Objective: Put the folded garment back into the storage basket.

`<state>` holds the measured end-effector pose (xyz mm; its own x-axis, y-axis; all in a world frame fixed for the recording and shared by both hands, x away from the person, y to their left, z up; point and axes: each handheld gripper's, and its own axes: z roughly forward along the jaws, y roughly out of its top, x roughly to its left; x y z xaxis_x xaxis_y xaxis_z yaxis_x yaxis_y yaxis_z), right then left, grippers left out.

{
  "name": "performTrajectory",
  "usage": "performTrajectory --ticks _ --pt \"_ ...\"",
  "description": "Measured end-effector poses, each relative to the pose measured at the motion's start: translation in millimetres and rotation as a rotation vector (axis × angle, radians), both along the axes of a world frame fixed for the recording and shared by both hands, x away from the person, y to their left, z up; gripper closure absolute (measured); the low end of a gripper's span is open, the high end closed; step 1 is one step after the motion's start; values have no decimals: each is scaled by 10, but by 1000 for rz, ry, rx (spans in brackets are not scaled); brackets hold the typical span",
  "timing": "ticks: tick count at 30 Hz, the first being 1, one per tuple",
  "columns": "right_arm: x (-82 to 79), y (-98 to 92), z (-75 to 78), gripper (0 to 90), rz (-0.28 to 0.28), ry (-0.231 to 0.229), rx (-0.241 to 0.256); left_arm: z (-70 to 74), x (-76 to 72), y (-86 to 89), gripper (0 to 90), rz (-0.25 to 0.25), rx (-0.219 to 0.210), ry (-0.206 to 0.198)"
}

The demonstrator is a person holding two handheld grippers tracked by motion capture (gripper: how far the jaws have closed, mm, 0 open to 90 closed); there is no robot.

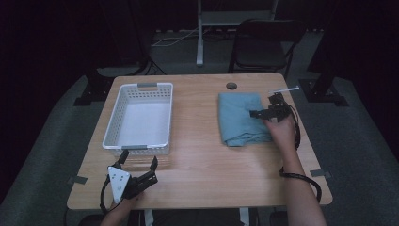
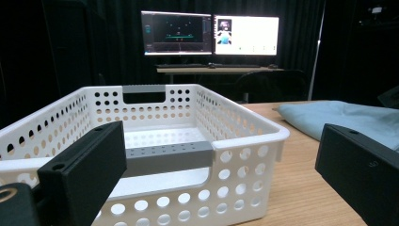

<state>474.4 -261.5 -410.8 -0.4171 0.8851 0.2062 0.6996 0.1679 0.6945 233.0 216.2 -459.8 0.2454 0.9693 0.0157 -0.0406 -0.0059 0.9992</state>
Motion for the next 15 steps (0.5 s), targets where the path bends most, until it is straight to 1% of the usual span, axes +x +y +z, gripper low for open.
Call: performTrajectory --ticks 2,3,4,7,9,11,13,14,15 --pt "18 1 -27 23 12 11 6 0 1 0 38 -3 1 1" --pt "24 8 -40 24 11 6 -3 0 2 0 38 -3 0 1" --pt "33 21 -53 24 9 19 -21 0 1 1 39 -3 0 1" --pt "58 38 -103 24 10 38 -42 0 -2 2 38 -4 0 -2" --pt "68 43 -130 24 5 44 -42 0 -2 3 38 -5 0 -1" --pt "78 46 -154 24 4 52 -57 0 -1 3 38 -6 0 -1" --pt "92 54 -180 24 7 67 -63 0 -1 3 39 -6 0 -1" --pt "96 56 -191 23 9 68 -66 0 -1 3 38 -6 0 -1" --pt "104 55 -205 23 14 75 -60 0 -1 3 38 -6 1 -1"
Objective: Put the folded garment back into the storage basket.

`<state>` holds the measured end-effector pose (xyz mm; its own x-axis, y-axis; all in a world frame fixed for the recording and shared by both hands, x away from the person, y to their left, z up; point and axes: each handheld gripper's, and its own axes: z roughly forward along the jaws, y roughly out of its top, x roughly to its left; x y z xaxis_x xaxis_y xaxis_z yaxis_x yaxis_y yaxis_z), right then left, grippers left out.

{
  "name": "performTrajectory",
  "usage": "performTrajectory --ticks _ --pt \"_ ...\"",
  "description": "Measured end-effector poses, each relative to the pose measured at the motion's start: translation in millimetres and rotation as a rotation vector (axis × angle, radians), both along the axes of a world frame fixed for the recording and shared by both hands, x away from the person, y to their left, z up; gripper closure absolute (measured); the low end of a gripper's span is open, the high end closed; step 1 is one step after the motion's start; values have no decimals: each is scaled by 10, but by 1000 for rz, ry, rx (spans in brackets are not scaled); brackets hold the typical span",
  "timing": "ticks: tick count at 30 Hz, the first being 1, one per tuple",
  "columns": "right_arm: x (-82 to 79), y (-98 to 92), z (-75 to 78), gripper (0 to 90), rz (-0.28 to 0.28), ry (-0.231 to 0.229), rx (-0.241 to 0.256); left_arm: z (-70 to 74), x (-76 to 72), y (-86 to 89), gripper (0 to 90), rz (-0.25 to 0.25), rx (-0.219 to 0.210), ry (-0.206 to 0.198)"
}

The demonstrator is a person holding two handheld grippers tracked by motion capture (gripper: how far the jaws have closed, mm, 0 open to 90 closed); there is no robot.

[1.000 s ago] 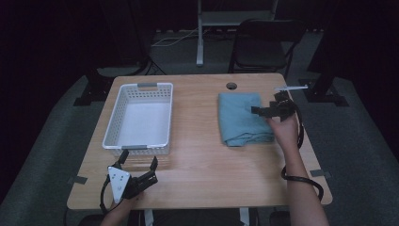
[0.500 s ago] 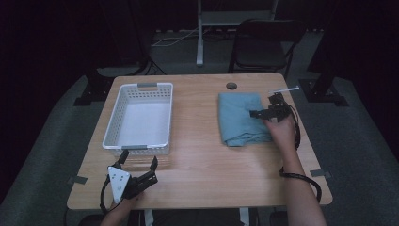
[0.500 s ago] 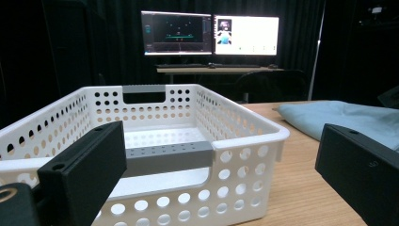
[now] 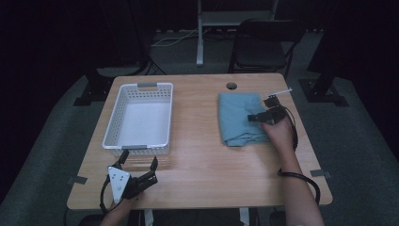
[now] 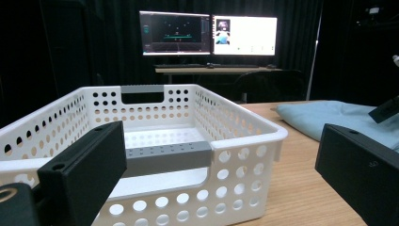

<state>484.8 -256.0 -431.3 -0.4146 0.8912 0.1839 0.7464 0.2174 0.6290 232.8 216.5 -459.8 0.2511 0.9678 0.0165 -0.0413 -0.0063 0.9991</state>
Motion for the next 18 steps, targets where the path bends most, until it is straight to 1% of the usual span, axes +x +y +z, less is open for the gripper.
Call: performTrajectory --ticks 2,4,6,9,12,15,17,18 --pt "8 -1 -21 23 3 2 9 0 0 0 38 0 0 -1" --pt "21 16 -46 24 9 18 -4 0 0 0 38 0 0 0" --pt "29 29 -66 24 14 22 -16 0 0 0 38 0 0 0" --pt "30 32 -81 23 18 25 -8 0 0 0 38 0 -1 -1" --pt "28 39 -98 29 21 30 -13 0 0 0 38 0 -1 -1" --pt "22 59 -90 77 48 25 -31 0 0 0 38 0 0 -1" --pt "22 51 -92 87 64 15 -26 0 -1 0 39 -1 -1 -1" --pt "19 48 -95 132 68 9 -23 -1 -1 0 39 -1 -1 -1"
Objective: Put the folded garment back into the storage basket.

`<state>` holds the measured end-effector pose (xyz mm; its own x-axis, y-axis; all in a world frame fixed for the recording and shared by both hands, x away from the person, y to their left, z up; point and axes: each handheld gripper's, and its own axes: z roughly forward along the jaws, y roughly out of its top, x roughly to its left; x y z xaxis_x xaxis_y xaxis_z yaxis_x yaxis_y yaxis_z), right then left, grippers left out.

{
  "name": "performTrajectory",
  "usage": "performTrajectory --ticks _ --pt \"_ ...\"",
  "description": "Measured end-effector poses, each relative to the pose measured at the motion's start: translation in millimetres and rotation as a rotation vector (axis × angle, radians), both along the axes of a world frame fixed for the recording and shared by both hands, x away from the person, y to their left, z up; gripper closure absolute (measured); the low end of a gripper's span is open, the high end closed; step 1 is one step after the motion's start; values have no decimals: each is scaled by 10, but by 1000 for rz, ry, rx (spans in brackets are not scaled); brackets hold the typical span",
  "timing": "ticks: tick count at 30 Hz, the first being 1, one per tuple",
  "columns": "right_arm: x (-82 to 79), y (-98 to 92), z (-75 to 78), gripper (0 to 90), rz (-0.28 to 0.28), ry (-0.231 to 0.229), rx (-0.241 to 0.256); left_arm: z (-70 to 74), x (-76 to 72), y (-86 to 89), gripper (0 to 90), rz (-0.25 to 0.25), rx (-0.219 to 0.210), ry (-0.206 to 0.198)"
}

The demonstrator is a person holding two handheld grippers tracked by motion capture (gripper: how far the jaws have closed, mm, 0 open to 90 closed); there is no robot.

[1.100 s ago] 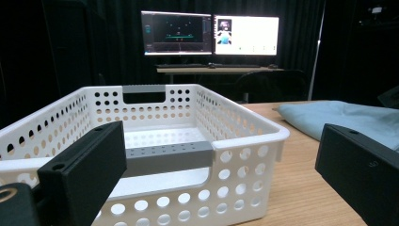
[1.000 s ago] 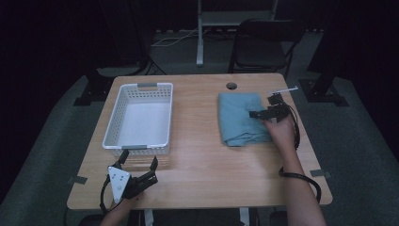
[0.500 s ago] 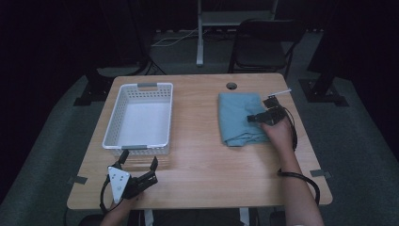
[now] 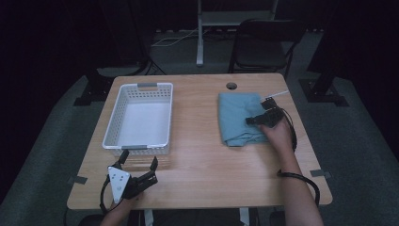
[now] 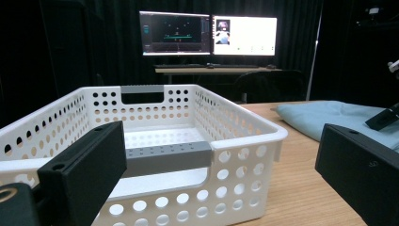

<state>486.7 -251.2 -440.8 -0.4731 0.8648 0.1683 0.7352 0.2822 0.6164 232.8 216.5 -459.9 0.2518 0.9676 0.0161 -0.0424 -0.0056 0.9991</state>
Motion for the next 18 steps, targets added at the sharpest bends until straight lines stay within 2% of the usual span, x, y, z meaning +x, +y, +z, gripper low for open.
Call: performTrajectory --ticks 1,2,6,11,14,16,18 --pt "-11 -8 4 205 22 -10 16 0 0 0 38 0 0 0" --pt "-16 -7 10 239 40 -11 21 0 0 -1 38 0 0 1" --pt "-22 8 36 411 74 12 37 0 2 -1 38 0 0 2" --pt "-30 -7 29 562 99 26 83 0 3 -2 38 0 0 2" --pt "-43 -9 37 671 97 31 105 0 2 1 38 -3 0 1" --pt "-56 2 50 700 86 40 111 0 -1 3 38 -7 0 -1" --pt "-57 -29 30 712 68 66 169 -1 -3 5 39 -10 -2 -3"
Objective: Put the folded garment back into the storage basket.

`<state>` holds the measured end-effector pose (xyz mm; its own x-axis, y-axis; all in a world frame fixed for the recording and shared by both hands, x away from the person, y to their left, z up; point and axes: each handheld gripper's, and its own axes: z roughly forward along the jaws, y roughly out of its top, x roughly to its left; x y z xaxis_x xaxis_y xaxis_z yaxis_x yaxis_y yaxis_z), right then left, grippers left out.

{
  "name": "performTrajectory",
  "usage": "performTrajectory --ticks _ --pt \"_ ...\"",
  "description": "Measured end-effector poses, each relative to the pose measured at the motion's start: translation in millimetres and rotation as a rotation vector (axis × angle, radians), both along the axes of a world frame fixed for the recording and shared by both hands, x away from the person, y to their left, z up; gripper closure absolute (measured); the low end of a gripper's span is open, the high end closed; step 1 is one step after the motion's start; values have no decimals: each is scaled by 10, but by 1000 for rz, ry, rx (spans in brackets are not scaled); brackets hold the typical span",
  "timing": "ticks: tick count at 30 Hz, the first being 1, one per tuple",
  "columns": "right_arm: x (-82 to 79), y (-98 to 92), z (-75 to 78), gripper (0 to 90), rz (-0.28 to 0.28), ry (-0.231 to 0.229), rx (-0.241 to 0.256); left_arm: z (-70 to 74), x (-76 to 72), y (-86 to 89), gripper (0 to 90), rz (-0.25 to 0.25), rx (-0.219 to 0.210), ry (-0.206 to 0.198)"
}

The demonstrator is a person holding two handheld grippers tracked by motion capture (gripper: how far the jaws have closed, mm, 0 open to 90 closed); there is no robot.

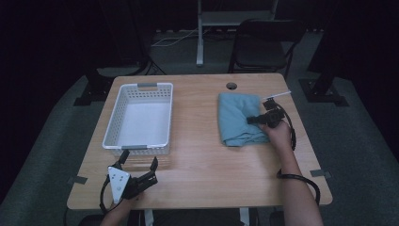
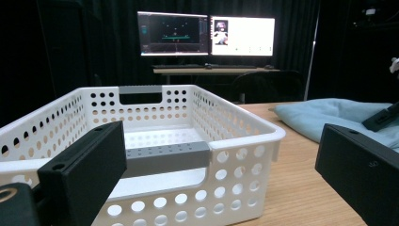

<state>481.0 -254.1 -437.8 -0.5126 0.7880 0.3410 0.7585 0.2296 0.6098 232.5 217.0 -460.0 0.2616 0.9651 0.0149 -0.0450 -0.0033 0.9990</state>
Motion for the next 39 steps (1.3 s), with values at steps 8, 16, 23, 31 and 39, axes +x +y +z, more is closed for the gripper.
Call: performTrajectory --ticks 8,16,23,31,39 --pt "-33 -168 -46 728 -17 62 224 1 0 1 39 -5 2 2" --pt "-65 -182 114 730 -9 18 278 0 -2 0 38 7 -1 -1" --pt "-149 -208 313 730 -14 -32 286 1 0 -2 38 6 1 1" --pt "-231 -301 504 730 -18 -80 392 4 12 -9 39 6 5 13" --pt "-281 -301 783 729 -10 -119 428 7 19 -19 39 28 8 19"
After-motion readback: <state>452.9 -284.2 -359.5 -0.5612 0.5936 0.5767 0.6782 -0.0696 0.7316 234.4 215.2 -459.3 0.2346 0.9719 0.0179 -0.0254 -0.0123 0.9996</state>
